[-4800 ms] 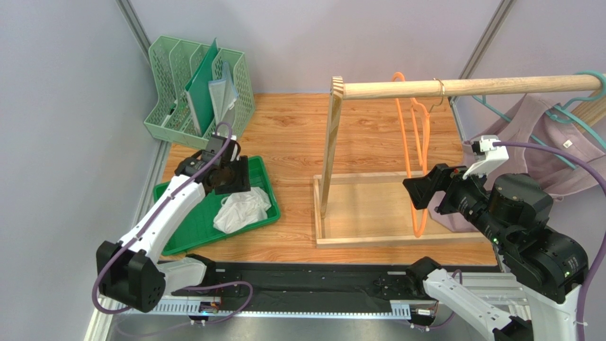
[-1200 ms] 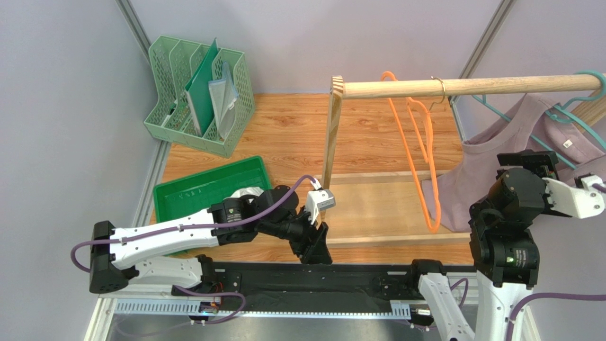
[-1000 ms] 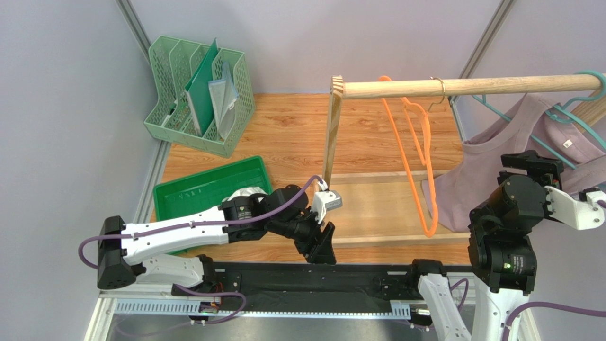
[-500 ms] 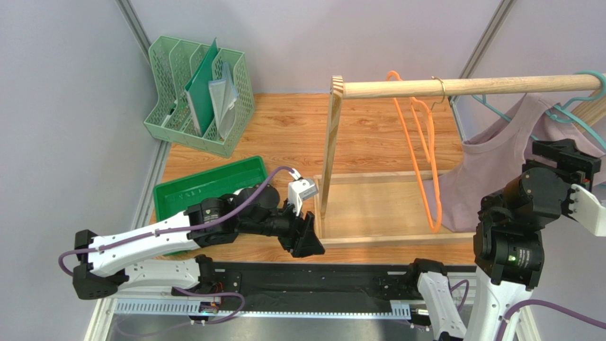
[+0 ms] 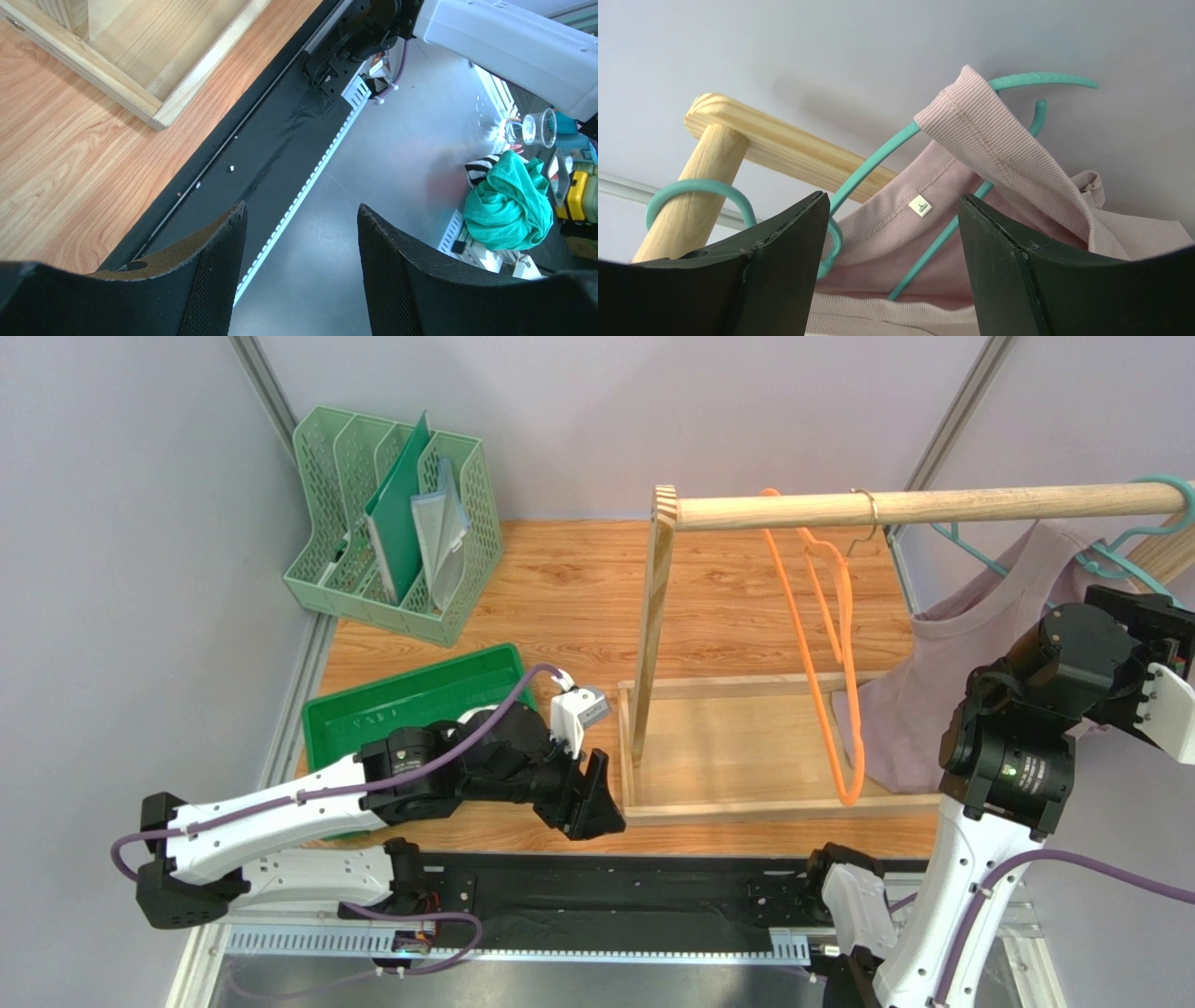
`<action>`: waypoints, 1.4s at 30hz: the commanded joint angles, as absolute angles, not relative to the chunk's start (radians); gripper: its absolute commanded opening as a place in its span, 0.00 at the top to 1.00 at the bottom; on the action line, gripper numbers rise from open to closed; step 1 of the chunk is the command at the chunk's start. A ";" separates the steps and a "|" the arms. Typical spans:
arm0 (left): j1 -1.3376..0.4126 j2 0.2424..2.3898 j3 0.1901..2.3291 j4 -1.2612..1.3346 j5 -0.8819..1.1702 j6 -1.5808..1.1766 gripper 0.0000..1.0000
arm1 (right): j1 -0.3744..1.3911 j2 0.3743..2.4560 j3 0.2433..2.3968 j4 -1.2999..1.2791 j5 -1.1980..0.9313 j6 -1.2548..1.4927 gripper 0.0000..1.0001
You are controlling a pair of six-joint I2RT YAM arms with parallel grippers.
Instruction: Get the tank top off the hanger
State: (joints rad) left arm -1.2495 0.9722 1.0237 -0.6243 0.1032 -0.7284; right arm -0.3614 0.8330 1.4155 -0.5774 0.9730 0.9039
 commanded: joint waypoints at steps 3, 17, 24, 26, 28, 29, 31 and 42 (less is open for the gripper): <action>-1.253 0.989 1.016 -0.635 0.114 -0.750 0.36 | -0.439 0.850 1.463 -0.538 0.910 0.994 0.28; -1.253 0.902 0.951 -0.641 0.087 -0.779 0.36 | -0.684 0.979 1.505 -0.532 0.514 1.161 0.36; -1.253 0.931 0.959 -0.626 0.086 -0.775 0.36 | -0.693 1.000 1.500 -0.499 0.445 1.137 0.45; -1.255 0.946 0.962 -0.615 0.090 -0.772 0.36 | -0.693 0.986 1.491 -0.491 0.437 1.135 0.48; -1.253 0.954 0.962 -0.603 0.094 -0.770 0.36 | -0.693 0.983 1.489 -0.495 0.426 1.134 0.51; -1.253 0.956 0.962 -0.598 0.095 -0.769 0.36 | -0.693 0.983 1.489 -0.499 0.423 1.134 0.52; -1.255 0.956 0.959 -0.592 0.091 -0.767 0.36 | -0.693 0.983 1.491 -0.506 0.413 1.134 0.63; -1.253 0.920 0.950 -0.615 0.084 -0.753 0.36 | -0.693 0.996 1.500 -0.508 0.359 1.155 0.97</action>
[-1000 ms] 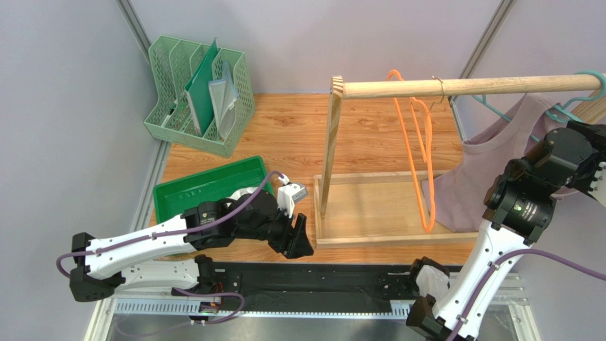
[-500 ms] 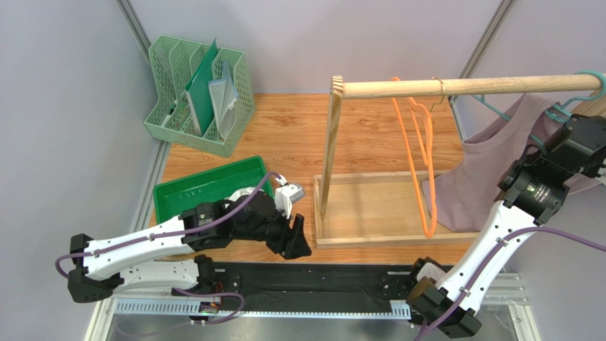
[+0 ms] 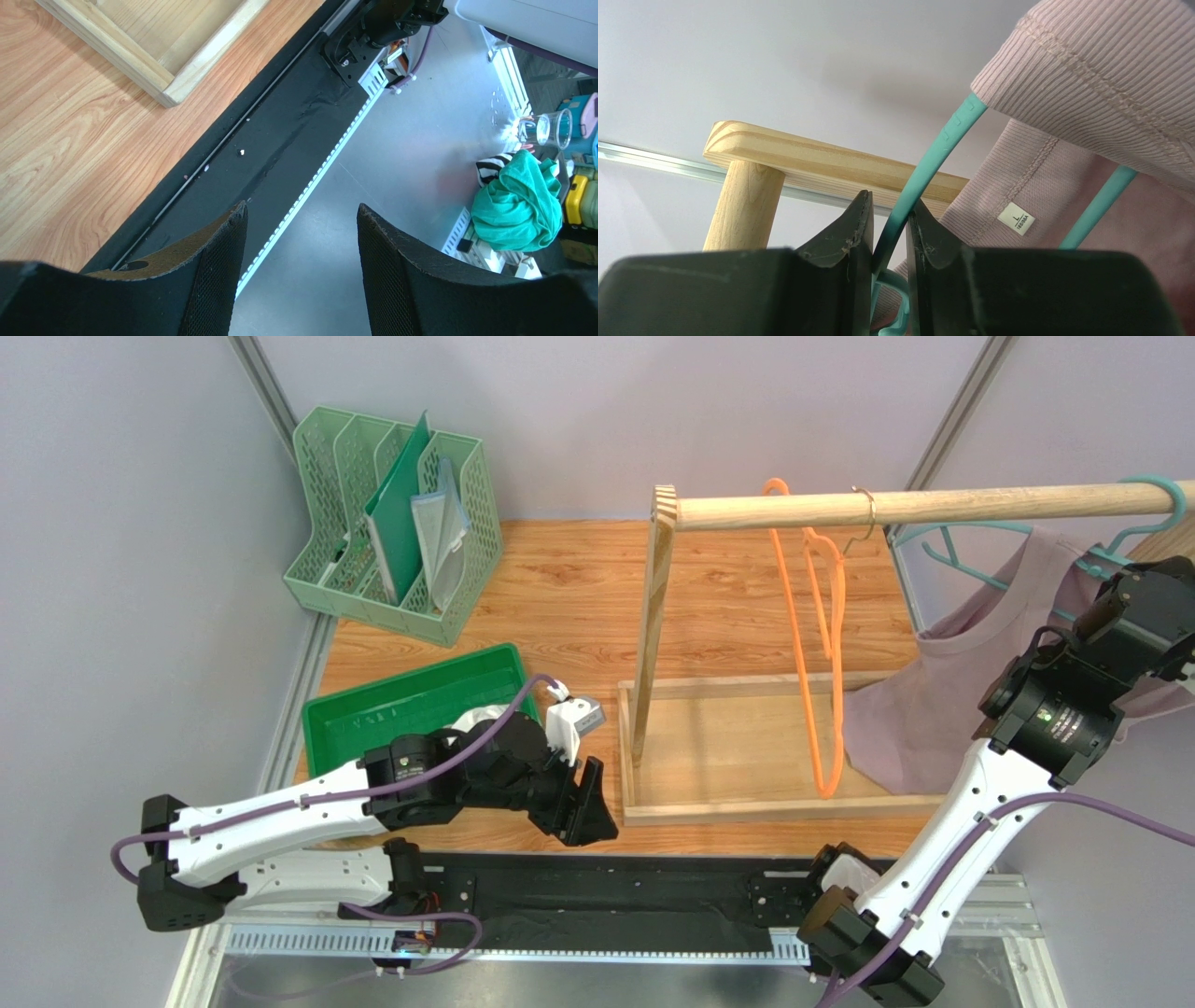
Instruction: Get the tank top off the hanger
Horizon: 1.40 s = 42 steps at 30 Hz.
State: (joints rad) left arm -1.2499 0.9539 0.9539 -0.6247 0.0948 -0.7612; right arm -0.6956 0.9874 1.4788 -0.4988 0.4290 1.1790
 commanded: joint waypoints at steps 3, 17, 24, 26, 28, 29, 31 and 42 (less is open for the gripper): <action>-1.253 0.908 0.945 -0.617 0.080 -0.752 0.36 | -0.693 0.976 1.509 -0.515 0.339 1.161 1.00; -1.253 0.819 0.925 -0.640 0.080 -0.738 0.36 | -0.693 0.904 1.595 -0.658 0.196 1.328 1.00; -1.253 0.736 0.887 -0.640 0.080 -0.741 0.36 | -0.693 0.874 1.652 -0.718 0.198 1.359 1.00; -1.253 0.723 0.881 -0.640 0.080 -0.738 0.36 | -0.693 0.879 1.652 -0.718 0.170 1.405 1.00; -1.253 0.707 0.876 -0.640 0.083 -0.736 0.36 | -0.693 0.884 1.654 -0.719 0.131 1.434 1.00; -1.253 0.704 0.876 -0.640 0.081 -0.735 0.36 | -0.693 0.882 1.658 -0.716 0.123 1.449 1.00; -1.253 0.692 0.871 -0.640 0.083 -0.733 0.36 | -0.693 0.881 1.672 -0.713 0.109 1.454 1.00; -1.253 0.609 0.795 -0.594 0.089 -0.738 0.36 | -0.693 0.896 1.744 -0.709 0.052 1.496 1.00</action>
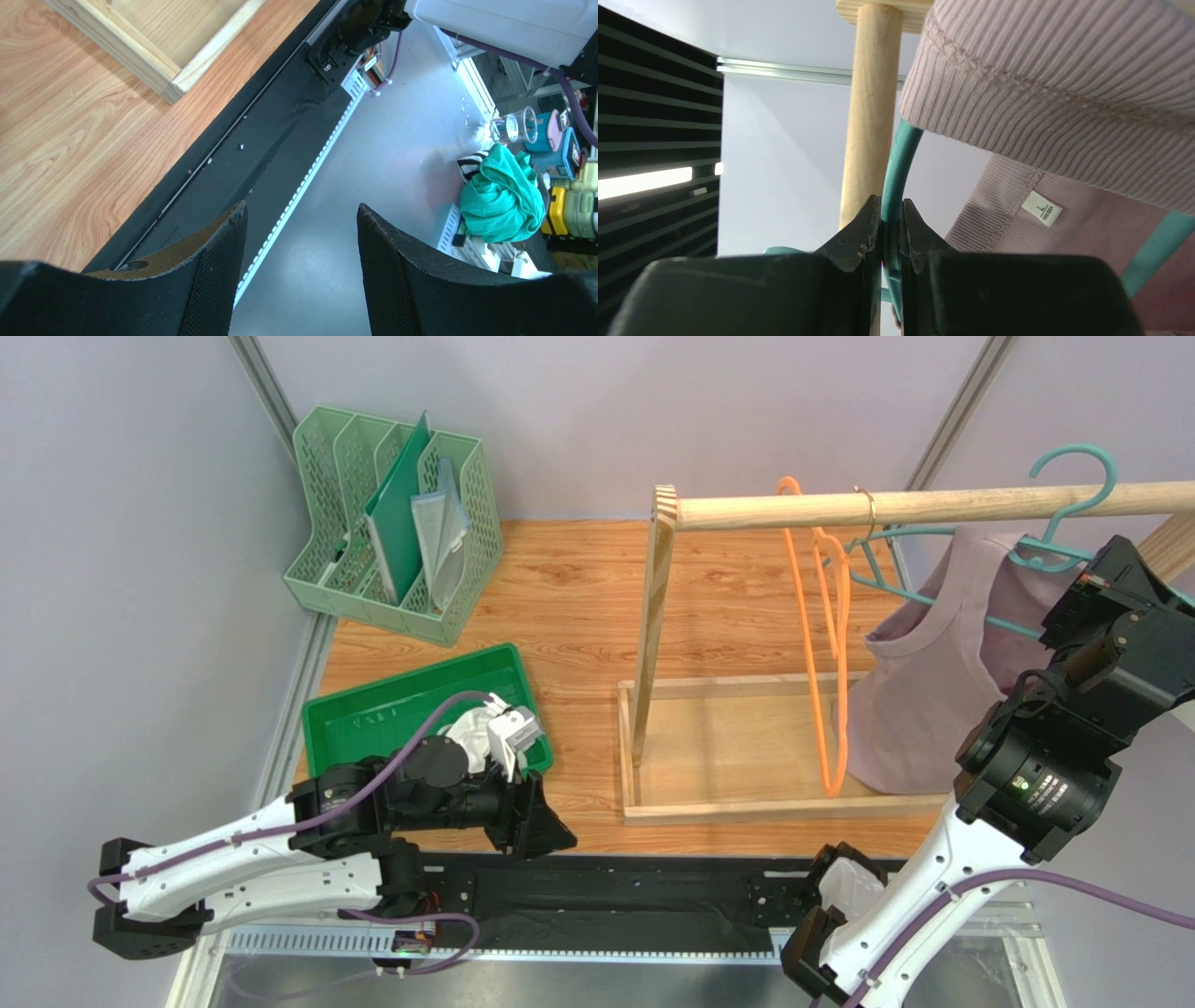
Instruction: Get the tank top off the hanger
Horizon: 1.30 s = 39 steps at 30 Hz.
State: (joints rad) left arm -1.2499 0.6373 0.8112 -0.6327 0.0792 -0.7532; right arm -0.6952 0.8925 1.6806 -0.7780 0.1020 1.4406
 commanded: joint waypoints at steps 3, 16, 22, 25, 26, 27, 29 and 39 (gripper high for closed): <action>-1.253 0.591 0.788 -0.603 0.092 -0.730 0.36 | -0.693 0.882 1.764 -0.712 0.054 1.500 1.00; -1.253 0.506 0.759 -0.629 0.106 -0.713 0.35 | -0.693 0.756 1.772 -0.859 0.066 1.309 1.00; -1.253 0.506 0.761 -0.629 0.138 -0.698 0.35 | -0.693 0.715 1.767 -0.910 0.081 1.230 1.00; -1.255 0.502 0.761 -0.627 0.144 -0.690 0.35 | -0.693 0.689 1.724 -0.920 0.072 1.216 1.00; -1.253 0.499 0.761 -0.630 0.147 -0.690 0.35 | -0.693 0.683 1.680 -0.919 0.057 1.216 1.00; -1.253 0.497 0.761 -0.632 0.150 -0.690 0.35 | -0.693 0.667 1.657 -0.908 0.046 1.218 1.00; -1.253 0.495 0.767 -0.640 0.155 -0.686 0.35 | -0.693 0.657 1.576 -0.881 0.016 1.204 1.00; -1.253 0.468 0.787 -0.676 0.092 -0.670 0.36 | -0.693 0.719 1.263 -0.657 -0.300 1.088 1.00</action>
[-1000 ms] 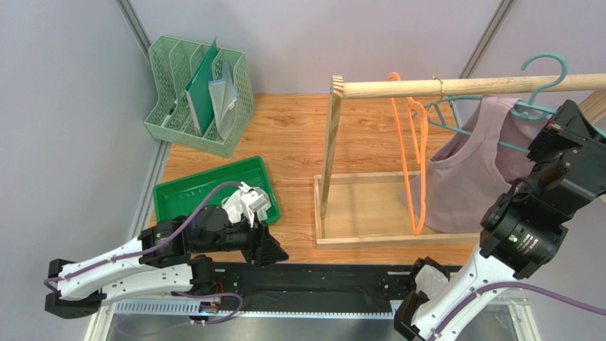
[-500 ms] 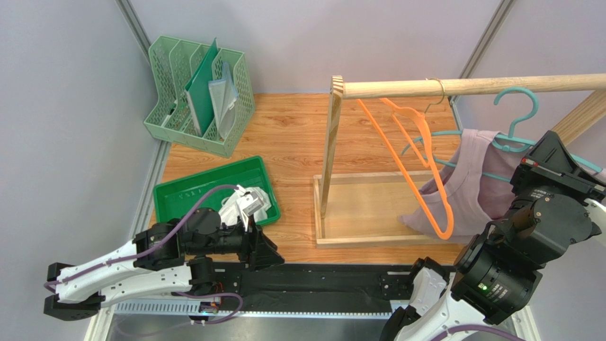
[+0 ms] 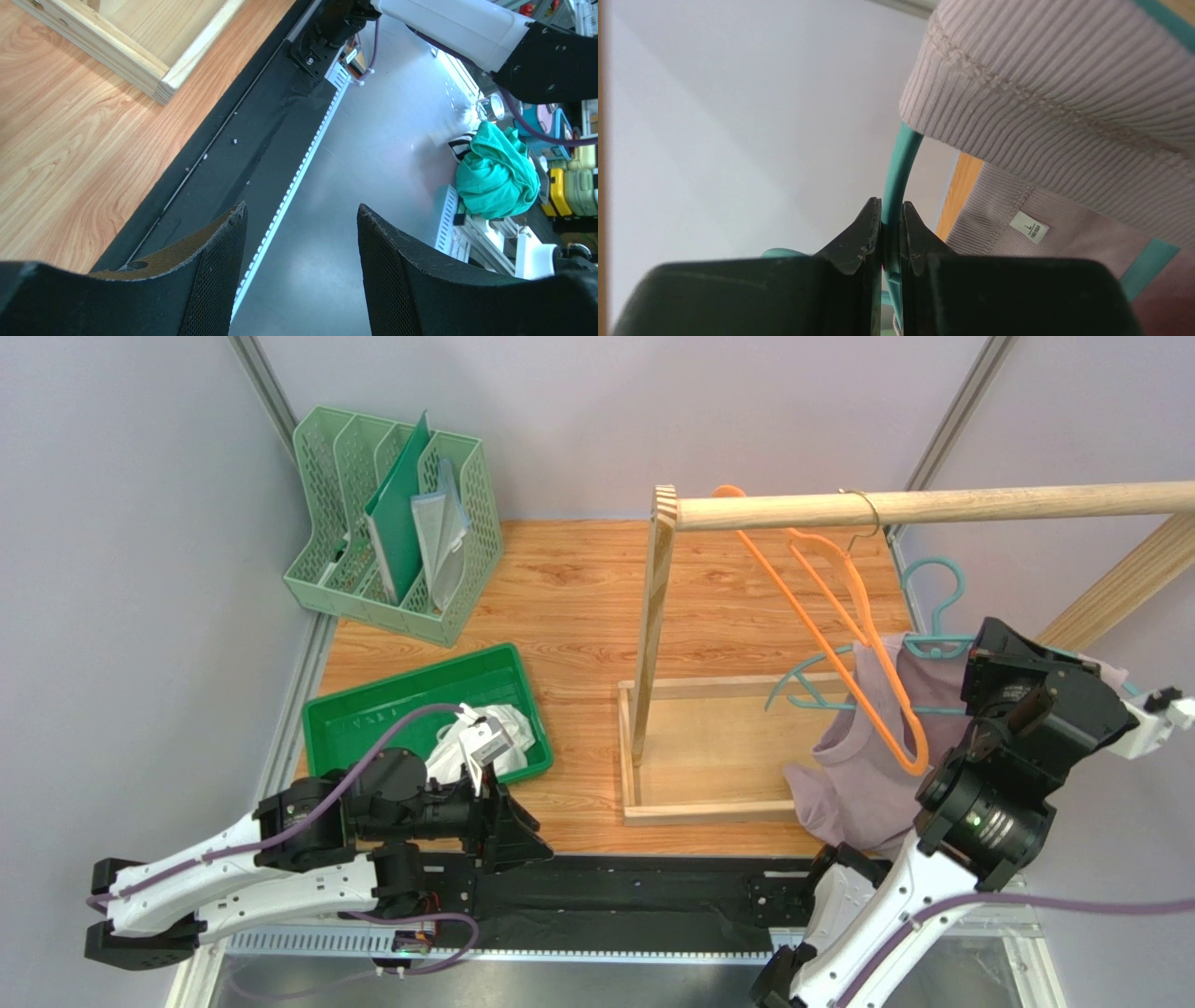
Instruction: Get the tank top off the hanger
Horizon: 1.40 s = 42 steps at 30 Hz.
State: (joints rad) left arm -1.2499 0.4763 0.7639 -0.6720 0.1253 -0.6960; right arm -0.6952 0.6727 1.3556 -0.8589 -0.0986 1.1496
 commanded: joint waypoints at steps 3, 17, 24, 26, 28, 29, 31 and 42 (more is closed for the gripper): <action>-1.253 0.465 0.784 -0.661 0.042 -0.673 0.35 | -0.693 0.759 1.178 -0.568 -0.392 1.065 1.00; -1.184 0.578 0.864 -0.565 -0.108 -0.634 0.30 | -0.464 0.847 0.890 -0.214 -0.405 1.034 1.00; -0.907 0.627 0.868 -0.428 0.177 -0.657 0.30 | -0.259 0.971 0.864 -0.013 -0.324 1.039 1.00; -0.821 0.647 0.874 -0.401 0.225 -0.667 0.30 | -0.245 1.034 0.842 0.126 -0.376 1.035 1.00; -0.751 0.678 0.884 -0.353 0.297 -0.678 0.30 | -0.245 1.093 0.801 0.258 -0.419 1.039 1.00; -0.732 0.690 0.887 -0.319 0.317 -0.684 0.30 | -0.245 1.121 0.796 0.296 -0.439 1.034 1.00; -0.683 0.722 0.891 -0.287 0.360 -0.692 0.30 | -0.244 1.170 0.778 0.423 -0.501 1.038 1.00; -0.393 1.071 0.964 -0.025 0.618 -0.695 0.32 | -0.134 1.474 0.851 0.761 -0.595 1.324 1.00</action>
State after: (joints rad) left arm -0.4568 0.9215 0.8715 -0.1688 0.4835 -0.7166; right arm -0.2050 1.4715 0.7574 0.5884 -0.5758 1.2259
